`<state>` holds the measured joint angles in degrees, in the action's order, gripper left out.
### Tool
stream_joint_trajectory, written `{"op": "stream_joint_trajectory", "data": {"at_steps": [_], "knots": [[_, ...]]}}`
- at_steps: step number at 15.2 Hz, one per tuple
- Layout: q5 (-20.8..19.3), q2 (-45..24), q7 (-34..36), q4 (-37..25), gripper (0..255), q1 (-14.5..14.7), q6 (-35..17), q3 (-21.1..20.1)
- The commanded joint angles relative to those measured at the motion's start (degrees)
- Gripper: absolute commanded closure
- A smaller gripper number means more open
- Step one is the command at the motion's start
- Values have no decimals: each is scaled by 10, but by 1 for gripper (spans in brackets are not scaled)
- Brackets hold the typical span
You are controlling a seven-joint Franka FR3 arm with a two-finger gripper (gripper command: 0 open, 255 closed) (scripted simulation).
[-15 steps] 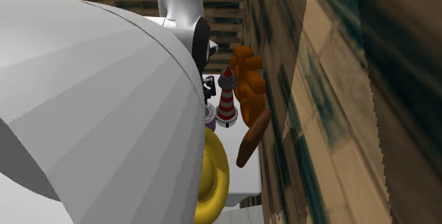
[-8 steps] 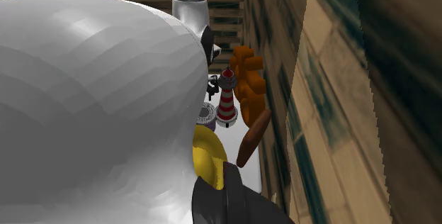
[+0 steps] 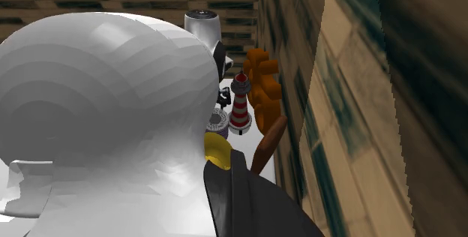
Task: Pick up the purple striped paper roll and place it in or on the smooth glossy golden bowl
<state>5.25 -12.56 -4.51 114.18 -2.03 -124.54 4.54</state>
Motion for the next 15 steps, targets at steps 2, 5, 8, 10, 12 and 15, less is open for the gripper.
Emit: {"op": "stream_joint_trajectory", "data": {"at_steps": [2,5,8,10,12,15], "knots": [[0,-1,0,1,0,0,-2,0],[0,-1,0,0,0,0,-2,0],[0,-1,0,0,255,0,-2,0],[0,-1,0,0,255,0,-2,0],[0,0,0,1,255,0,-2,0],[0,-1,0,1,255,0,-2,0]]}}
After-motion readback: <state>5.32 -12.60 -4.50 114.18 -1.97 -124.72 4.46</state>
